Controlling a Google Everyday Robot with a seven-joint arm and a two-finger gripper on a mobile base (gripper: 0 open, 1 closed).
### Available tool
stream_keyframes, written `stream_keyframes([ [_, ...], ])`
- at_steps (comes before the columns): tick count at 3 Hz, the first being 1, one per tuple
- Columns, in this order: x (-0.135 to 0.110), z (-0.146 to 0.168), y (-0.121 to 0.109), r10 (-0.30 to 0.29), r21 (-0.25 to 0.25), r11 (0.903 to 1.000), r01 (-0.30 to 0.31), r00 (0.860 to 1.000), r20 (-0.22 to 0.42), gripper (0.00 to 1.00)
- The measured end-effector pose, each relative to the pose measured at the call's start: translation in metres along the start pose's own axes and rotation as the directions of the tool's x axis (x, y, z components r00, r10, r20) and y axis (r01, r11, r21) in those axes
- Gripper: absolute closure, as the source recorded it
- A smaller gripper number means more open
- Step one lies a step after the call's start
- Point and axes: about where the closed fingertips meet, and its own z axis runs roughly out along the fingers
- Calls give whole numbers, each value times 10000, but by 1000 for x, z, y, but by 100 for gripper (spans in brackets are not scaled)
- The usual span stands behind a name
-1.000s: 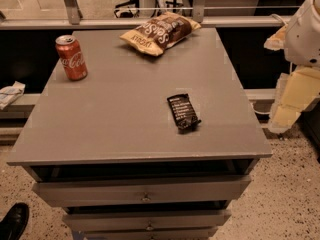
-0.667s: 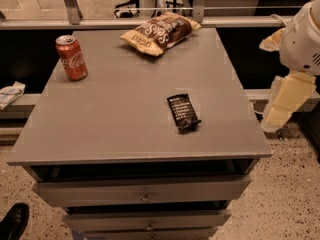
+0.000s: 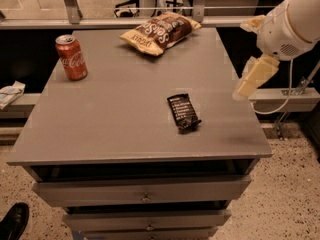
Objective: Move brown chip bag near rxbar chocolate
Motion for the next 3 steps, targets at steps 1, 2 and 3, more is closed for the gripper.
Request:
stream_keyframes([
  [1, -34, 33, -63, -353, 879, 9959, 207, 9851, 1683, 0],
  [2, -67, 71, -104, -550, 1048, 9941, 267, 9591, 2776, 0],
  [3, -67, 71, -104, -550, 1046, 9942, 267, 9591, 2776, 0],
])
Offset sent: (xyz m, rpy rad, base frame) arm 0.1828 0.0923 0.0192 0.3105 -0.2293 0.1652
